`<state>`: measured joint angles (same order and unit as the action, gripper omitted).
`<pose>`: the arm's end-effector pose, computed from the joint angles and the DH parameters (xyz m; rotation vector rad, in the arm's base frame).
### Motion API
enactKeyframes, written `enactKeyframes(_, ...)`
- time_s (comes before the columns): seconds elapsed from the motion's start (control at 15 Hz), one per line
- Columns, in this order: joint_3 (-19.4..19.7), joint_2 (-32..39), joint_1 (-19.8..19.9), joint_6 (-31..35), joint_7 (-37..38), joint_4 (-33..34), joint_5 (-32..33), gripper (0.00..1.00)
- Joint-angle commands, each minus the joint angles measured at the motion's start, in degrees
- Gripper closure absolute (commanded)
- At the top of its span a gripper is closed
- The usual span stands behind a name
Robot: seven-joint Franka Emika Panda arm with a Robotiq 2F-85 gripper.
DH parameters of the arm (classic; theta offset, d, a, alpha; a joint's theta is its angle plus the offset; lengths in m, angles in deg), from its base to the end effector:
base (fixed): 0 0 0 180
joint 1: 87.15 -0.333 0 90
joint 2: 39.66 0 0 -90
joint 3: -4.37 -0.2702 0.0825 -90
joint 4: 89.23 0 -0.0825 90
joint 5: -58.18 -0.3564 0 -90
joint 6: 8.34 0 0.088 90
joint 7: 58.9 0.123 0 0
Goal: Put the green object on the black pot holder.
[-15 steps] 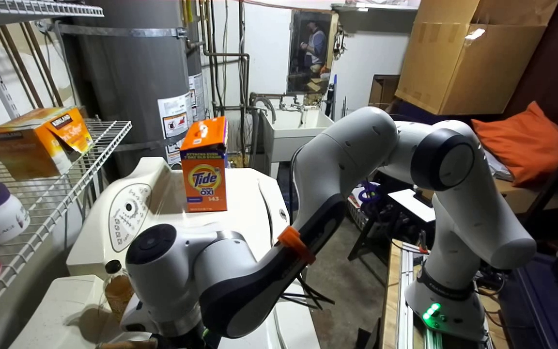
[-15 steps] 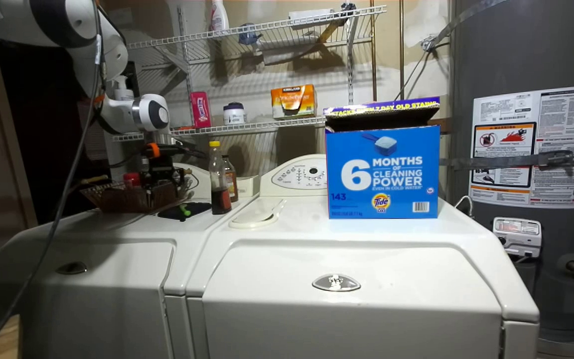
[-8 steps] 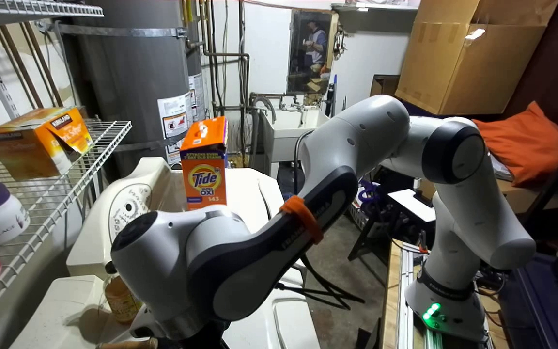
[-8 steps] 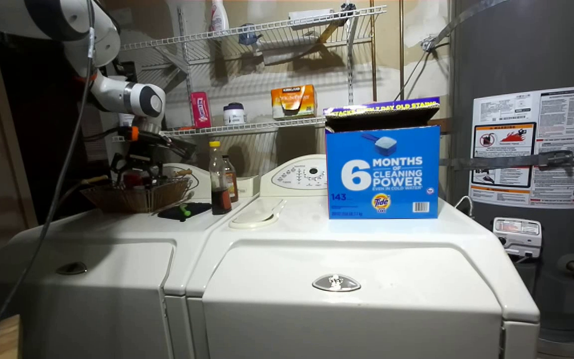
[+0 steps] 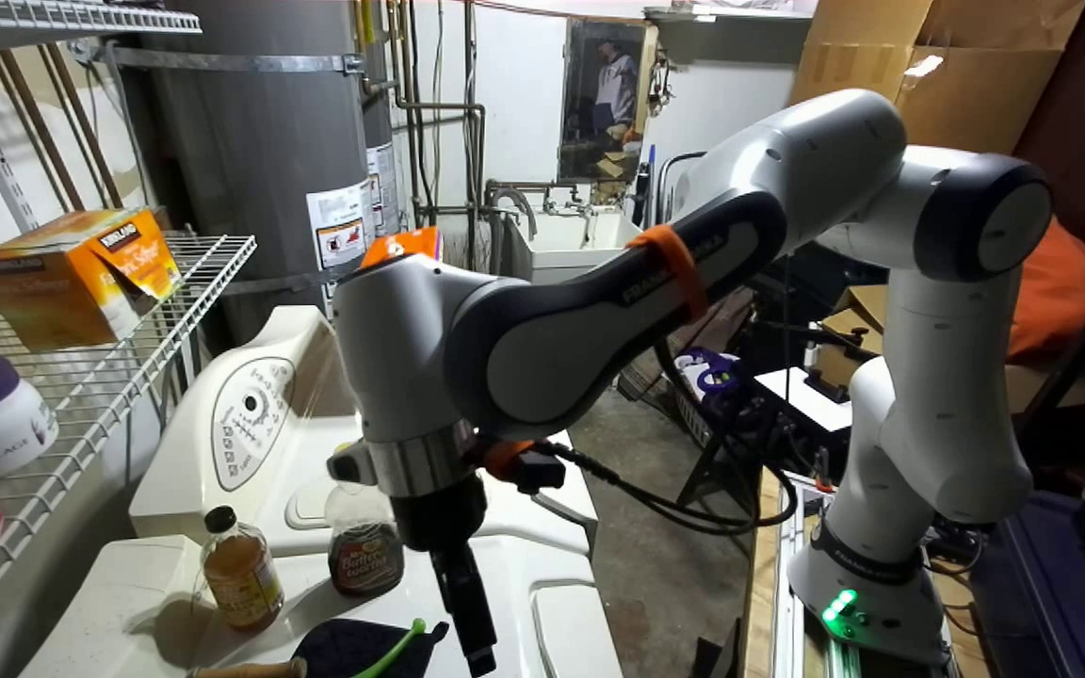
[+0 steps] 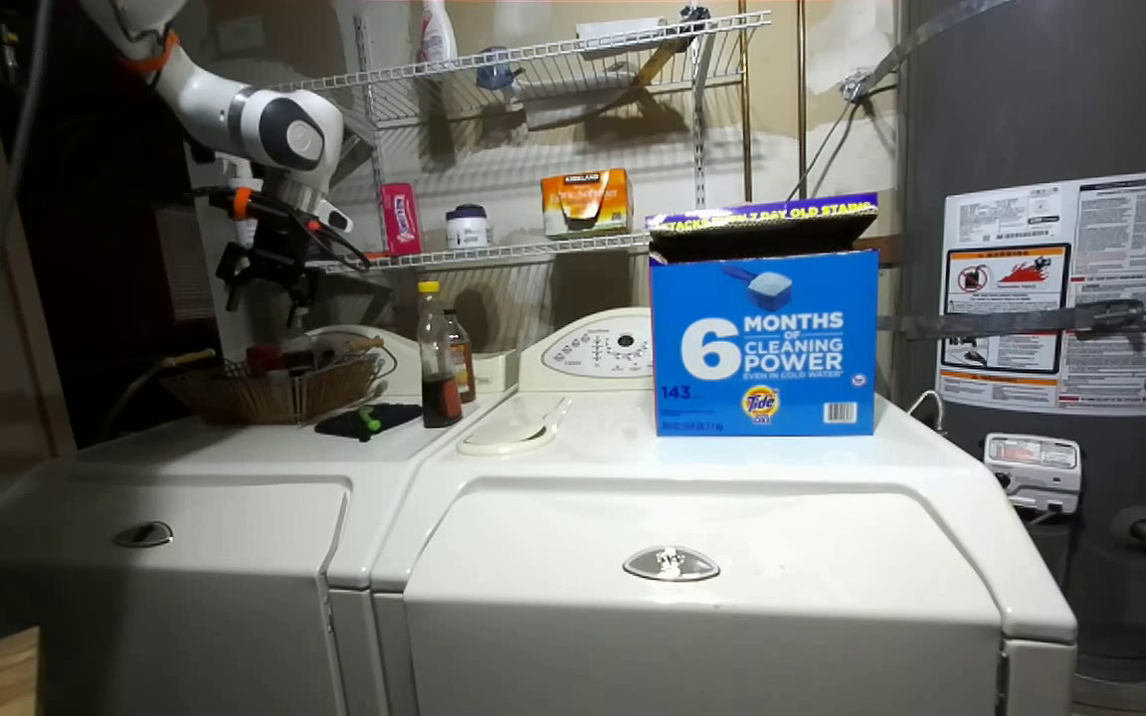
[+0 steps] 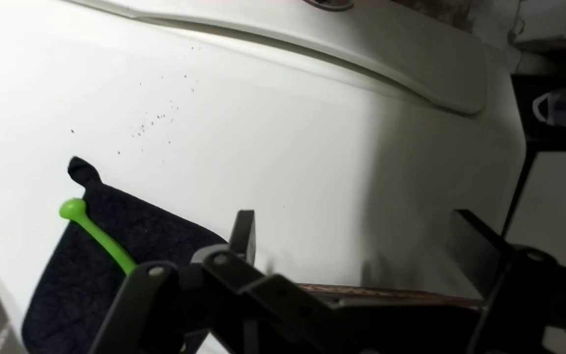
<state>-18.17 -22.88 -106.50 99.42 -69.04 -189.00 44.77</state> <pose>0.4271 0.3949 0.3641 -2.6126 -1.1251 0.3147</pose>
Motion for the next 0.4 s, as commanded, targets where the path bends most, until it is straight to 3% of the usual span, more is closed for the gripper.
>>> enactKeyframes(0.0, 1.4, -14.0, 0.9, 3.3, 7.5, -13.7, -3.9, 0.0)
enactKeyframes(0.07, 1.9, -17.0, 1.1, 4.3, 9.0, -16.2, -4.1, 0.0)
enactKeyframes(0.13, 1.6, -8.6, 0.1, 1.0, 6.0, -7.5, -1.8, 0.0)
enactKeyframes(0.33, 2.1, -15.1, 0.3, 2.2, 8.3, -13.2, -2.2, 0.0)
